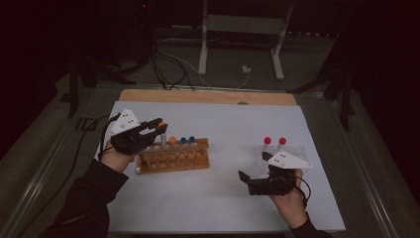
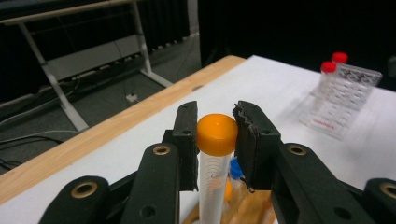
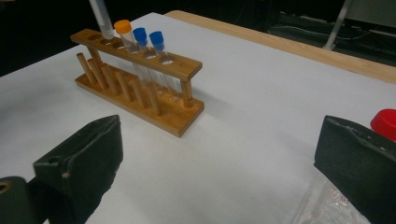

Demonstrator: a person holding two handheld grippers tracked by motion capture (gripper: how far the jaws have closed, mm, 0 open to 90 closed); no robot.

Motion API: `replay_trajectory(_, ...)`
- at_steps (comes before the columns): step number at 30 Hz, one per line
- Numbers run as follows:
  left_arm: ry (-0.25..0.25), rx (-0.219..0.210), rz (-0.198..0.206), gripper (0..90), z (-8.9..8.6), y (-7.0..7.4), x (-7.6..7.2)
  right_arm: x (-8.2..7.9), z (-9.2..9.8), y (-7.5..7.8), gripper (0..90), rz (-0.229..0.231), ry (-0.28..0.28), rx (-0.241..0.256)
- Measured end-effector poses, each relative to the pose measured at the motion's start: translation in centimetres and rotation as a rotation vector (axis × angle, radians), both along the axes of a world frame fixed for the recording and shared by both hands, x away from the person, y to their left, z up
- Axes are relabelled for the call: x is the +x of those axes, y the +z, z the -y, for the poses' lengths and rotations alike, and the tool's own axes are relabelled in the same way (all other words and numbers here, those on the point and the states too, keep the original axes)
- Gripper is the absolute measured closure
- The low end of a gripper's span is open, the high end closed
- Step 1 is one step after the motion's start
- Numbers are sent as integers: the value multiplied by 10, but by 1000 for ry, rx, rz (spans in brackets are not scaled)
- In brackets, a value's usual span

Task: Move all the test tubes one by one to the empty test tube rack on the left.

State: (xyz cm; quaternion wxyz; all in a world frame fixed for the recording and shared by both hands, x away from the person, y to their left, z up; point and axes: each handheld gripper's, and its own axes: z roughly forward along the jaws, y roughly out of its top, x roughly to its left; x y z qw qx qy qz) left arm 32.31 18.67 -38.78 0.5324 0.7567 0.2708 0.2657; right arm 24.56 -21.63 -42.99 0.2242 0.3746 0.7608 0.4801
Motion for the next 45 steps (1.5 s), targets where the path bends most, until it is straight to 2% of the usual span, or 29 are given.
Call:
replay_trajectory(1, -8, -7, -4, 718, -1, -2, 2, 0, 0, 0, 15, 1, 0, 3)
replay_trajectory(3, 13, 3, -4, 718, 0, -8, 4, 0, 0, 0, 15, 1, -1, 2)
replay_trajectory(10, 18, 3, -47, 718, -1, -25, 9, 1, 0, -1, 16, -5, 4, 1)
replay_trajectory(14, 22, 24, -71, 717, 1, -37, 10, 0, 1, -1, 16, -4, 0, 1)
replay_trajectory(18, 27, 27, -100, 717, 1, -49, 12, 0, 1, -1, 16, -5, 0, 5)
replay_trajectory(22, 35, 16, -118, 716, -1, -57, 12, 0, 2, 0, 15, -6, 1, 5)
replay_trajectory(25, 38, 25, -132, 716, -2, -61, 12, 1, 2, -1, 16, -8, 2, 6)
replay_trajectory(32, 43, 44, -150, 716, 2, -68, 14, 0, 1, -1, 16, -8, 4, 0)
replay_trajectory(42, 43, 40, -157, 711, 0, -68, 13, 1, 2, -1, 16, -10, 8, 2)
replay_trajectory(45, 39, 37, -160, 685, -1, -67, 11, 1, 2, -1, 16, -6, 10, 6)
